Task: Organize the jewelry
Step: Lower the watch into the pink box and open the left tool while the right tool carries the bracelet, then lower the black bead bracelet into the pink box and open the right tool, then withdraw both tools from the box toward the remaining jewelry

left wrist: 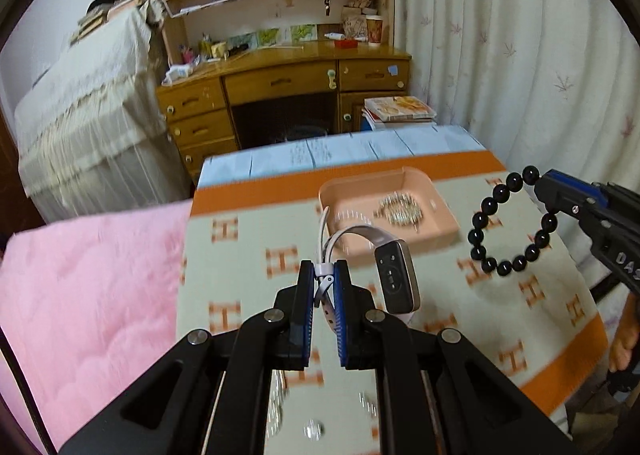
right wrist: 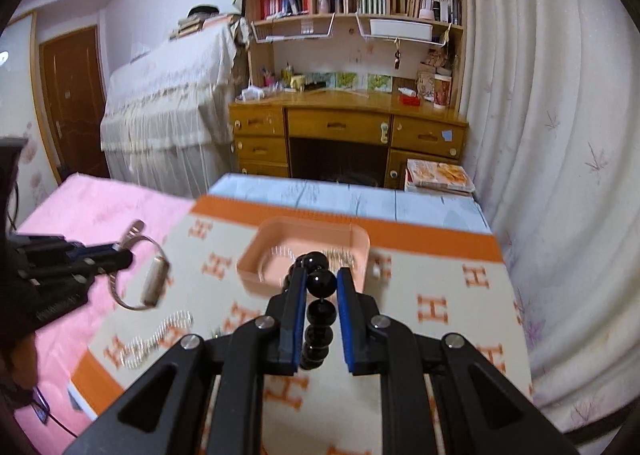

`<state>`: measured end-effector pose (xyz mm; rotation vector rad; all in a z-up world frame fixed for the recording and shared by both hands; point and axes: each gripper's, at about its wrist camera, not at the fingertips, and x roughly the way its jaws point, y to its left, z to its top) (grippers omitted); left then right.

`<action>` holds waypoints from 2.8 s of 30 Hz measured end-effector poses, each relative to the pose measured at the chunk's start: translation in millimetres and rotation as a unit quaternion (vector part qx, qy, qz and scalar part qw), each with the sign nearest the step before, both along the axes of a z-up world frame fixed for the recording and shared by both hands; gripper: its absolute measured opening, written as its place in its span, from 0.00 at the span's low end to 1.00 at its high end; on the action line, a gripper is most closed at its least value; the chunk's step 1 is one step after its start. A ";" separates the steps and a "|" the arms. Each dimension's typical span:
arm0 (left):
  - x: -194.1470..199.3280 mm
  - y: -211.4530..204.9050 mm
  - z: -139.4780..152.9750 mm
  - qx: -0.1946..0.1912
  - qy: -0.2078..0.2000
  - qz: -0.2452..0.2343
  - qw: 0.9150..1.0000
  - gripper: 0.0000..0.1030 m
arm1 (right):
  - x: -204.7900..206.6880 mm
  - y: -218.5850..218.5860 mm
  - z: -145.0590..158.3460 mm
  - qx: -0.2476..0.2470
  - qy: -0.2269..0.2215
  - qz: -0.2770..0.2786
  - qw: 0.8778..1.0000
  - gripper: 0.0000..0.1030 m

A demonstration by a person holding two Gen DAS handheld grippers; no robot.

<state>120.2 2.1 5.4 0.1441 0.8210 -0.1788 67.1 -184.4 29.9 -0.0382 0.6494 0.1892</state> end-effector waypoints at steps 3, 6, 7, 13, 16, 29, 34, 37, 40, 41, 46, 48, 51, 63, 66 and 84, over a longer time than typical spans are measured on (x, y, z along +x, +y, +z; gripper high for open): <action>38.0 -12.9 -8.3 0.000 0.016 0.001 1.000 0.07 | 33.0 1.6 5.5 0.024 0.006 0.002 1.000 0.15; 76.4 -24.1 -28.0 -0.009 0.039 0.007 0.999 0.07 | 70.2 7.4 -0.1 0.036 0.016 -0.006 0.999 0.15; 85.0 -26.7 -34.7 -0.013 0.046 0.009 0.999 0.07 | 81.7 9.2 -2.6 0.038 0.019 -0.010 0.999 0.15; 142.6 -40.3 -104.7 -0.042 0.097 0.026 0.994 0.08 | 136.4 13.4 -32.4 0.062 0.053 -0.025 0.996 0.15; 153.2 -40.3 -135.4 -0.044 0.135 0.033 0.989 0.18 | 152.5 15.2 -46.8 0.070 0.071 -0.026 0.995 0.15; 100.0 -24.5 -107.1 -0.030 0.067 -0.001 0.997 0.77 | 173.7 31.6 -66.7 0.127 0.106 0.023 0.986 0.15; 87.0 -3.5 -102.2 -0.029 0.065 0.017 0.997 0.77 | 178.5 37.2 -67.7 0.195 0.112 0.073 0.972 0.15; 88.5 4.1 -104.8 -0.028 0.068 0.025 0.997 0.77 | 186.0 40.0 -80.6 0.239 0.138 0.098 0.956 0.15; 88.4 7.1 -105.8 -0.033 0.070 0.028 0.997 0.77 | 188.2 42.2 -90.6 0.274 0.156 0.128 0.940 0.15; 89.4 7.1 -105.7 -0.032 0.071 0.028 0.997 0.77 | 187.1 43.5 -91.3 0.284 0.154 0.140 0.936 0.15; 90.4 4.2 -107.4 -0.033 0.073 0.025 0.997 0.77 | 190.8 45.3 -94.9 0.255 0.168 0.110 0.946 0.15; 89.1 2.8 -107.4 -0.033 0.071 0.023 0.997 0.77 | 194.6 41.8 -102.9 0.236 0.182 0.083 0.951 0.15; 86.5 0.7 -107.2 -0.030 0.070 0.019 0.997 0.77 | 201.2 31.8 -116.8 0.209 0.212 0.044 0.954 0.18; 69.4 -9.6 -98.7 -0.021 0.067 0.004 0.998 0.77 | 161.1 15.6 -108.4 0.147 0.180 0.030 0.972 0.25; 59.1 -13.1 -93.6 -0.018 0.059 0.000 0.998 0.77 | 142.5 18.9 -102.7 0.123 0.170 0.037 0.977 0.25; -17.6 3.9 -66.7 -0.019 0.049 -0.011 0.999 0.77 | 20.2 14.4 -80.4 0.066 0.139 0.057 0.987 0.25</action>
